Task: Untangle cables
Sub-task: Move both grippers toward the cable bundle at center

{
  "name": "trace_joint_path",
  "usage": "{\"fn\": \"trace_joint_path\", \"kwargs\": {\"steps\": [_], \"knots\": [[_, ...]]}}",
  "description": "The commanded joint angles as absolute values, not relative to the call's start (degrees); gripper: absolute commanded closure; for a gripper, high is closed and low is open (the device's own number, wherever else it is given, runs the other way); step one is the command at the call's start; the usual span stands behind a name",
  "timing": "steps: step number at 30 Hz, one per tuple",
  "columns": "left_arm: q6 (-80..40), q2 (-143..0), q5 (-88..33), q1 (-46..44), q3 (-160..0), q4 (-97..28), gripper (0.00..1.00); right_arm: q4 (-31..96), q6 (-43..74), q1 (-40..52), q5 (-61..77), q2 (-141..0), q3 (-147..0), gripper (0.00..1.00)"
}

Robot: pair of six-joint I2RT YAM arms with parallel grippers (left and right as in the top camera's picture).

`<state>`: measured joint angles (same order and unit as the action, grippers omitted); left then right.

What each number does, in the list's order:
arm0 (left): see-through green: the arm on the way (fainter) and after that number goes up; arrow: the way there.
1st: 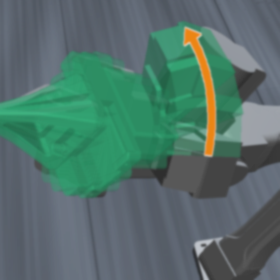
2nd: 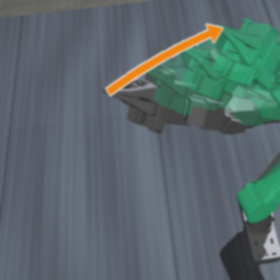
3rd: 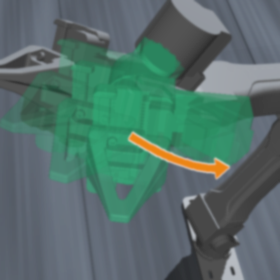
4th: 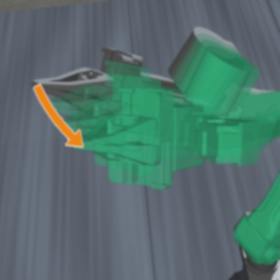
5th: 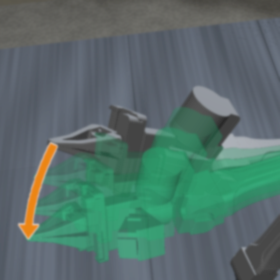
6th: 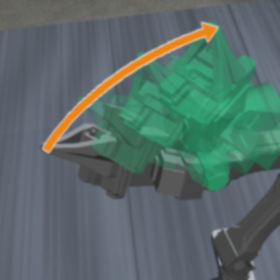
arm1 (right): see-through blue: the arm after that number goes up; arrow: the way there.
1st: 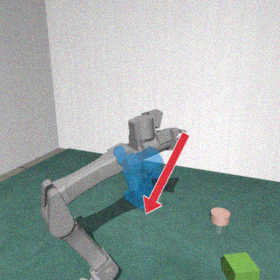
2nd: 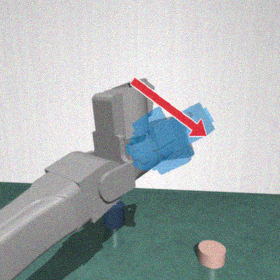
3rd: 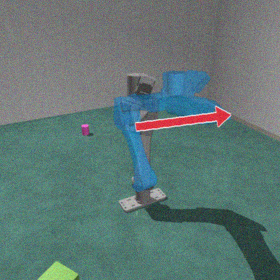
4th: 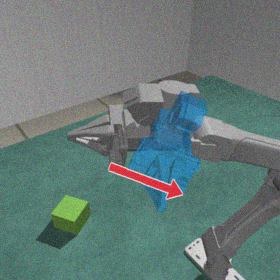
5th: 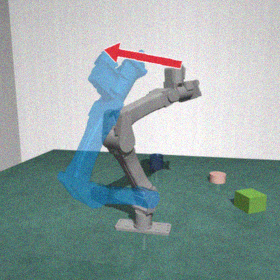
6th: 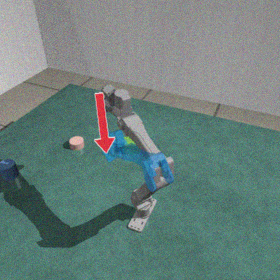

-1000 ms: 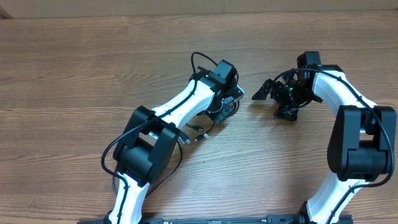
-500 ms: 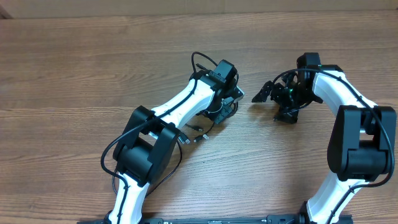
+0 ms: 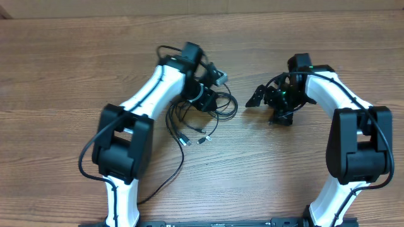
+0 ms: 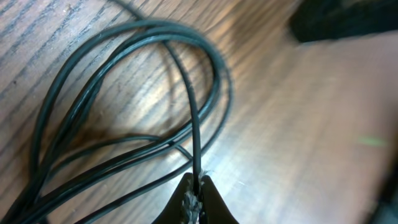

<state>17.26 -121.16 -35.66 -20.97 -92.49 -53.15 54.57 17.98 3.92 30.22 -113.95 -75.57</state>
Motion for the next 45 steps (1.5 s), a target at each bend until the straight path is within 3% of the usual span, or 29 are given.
{"fn": "trace_joint_path", "kwargs": {"steps": [1,13,19,22,25,26,33,38,41,45], "knots": [[22.52,-119.13,-51.94,-17.17,-93.86,-54.94,0.96,53.80,17.67,6.46,30.57,-113.27,-74.96,0.00],[25.82,-119.13,-57.60,-9.58,-93.86,-59.13,0.96,44.99,24.47,16.34,27.92,-113.27,-74.96,0.00],[24.86,-119.15,-43.86,-11.70,-93.86,-60.01,0.95,45.08,28.77,18.33,22.87,-113.27,-74.96,0.01],[11.92,-119.17,-33.82,-12.32,-93.84,-55.70,0.92,45.04,28.71,18.46,25.91,-113.27,-74.96,0.14],[3.51,-119.39,-25.54,-12.40,-93.84,-54.02,0.90,45.08,27.40,18.65,27.99,-113.25,-74.96,0.46],[2.68,-119.52,-24.80,-12.40,-93.84,-53.91,0.89,45.08,26.35,18.63,28.88,-113.25,-74.98,0.51],[2.74,-120.64,-25.08,-12.45,-93.84,-53.01,0.82,45.04,17.45,18.74,37.17,-111.22,-76.53,0.36],[2.55,-120.66,-25.08,-12.49,-93.80,-51.75,0.80,40.56,20.08,18.81,36.97,-110.91,-76.55,0.36],[2.55,-120.66,-25.06,-12.53,-93.69,-51.55,0.79,36.32,22.55,18.81,36.97,-110.91,-76.58,0.44],[2.55,-120.66,-24.82,-12.53,-93.41,-51.16,0.78,33.06,24.23,19.38,36.97,-110.93,-76.55,0.72]]}}
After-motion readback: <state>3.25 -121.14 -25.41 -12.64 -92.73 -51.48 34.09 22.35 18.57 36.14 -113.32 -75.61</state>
